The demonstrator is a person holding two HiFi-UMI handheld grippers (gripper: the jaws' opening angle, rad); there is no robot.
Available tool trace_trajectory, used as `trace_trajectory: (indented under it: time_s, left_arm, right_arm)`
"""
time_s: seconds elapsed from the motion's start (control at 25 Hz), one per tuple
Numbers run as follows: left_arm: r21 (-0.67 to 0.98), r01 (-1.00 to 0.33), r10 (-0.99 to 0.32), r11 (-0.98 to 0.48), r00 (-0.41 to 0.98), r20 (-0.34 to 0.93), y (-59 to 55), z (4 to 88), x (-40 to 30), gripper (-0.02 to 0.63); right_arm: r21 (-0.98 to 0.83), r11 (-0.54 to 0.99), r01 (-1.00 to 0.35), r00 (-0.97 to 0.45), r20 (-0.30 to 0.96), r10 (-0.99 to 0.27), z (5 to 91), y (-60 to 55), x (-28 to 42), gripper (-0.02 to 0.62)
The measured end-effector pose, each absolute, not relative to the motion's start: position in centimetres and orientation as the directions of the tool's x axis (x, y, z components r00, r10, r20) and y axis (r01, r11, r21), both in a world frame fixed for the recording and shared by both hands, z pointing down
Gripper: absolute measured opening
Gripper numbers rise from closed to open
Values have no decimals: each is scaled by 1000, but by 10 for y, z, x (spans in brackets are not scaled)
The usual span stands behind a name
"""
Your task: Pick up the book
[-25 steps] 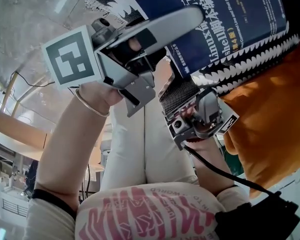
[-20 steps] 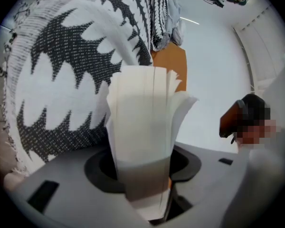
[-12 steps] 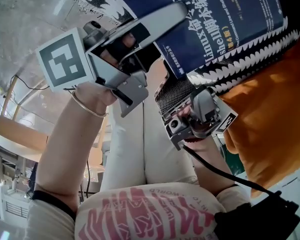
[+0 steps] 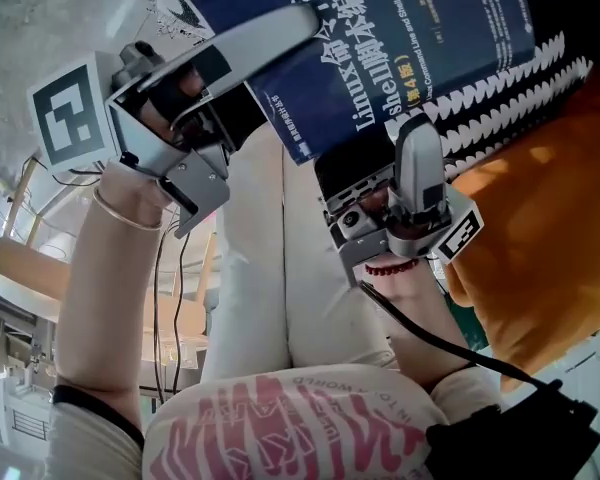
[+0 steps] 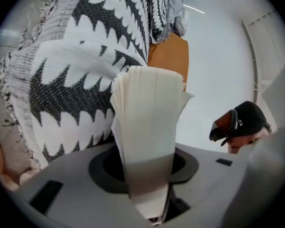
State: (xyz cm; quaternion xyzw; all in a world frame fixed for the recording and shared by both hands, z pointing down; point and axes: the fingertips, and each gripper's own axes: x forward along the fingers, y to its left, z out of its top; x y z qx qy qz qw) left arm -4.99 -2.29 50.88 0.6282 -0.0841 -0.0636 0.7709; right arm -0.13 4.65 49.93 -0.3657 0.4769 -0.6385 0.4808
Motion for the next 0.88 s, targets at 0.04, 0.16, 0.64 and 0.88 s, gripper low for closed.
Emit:
trace_trajectory:
  time_s: [0.04,0.16,0.64,0.88]
  left_arm:
    - [979,-5,-198,206,979,46,-23,508,-49,176]
    - [977,-1,-185,213,982,41,-23,506,-49,176]
    - [975,3,-150,221,988,31,-22,510,-49,176]
    - [978,11,-137,207,990,18,-22,509,-49,176]
  right_arm:
    - [-964,-84,252,-267,15,-964,500,42,6,385]
    - [-968,-97,233,-253,36,-967,505,29,28,385]
    - [-980,-101,172,-314,43,-948,510,-4,53,382]
    - [-961,-193,195,-322,123,-939,523,-3,52,247]
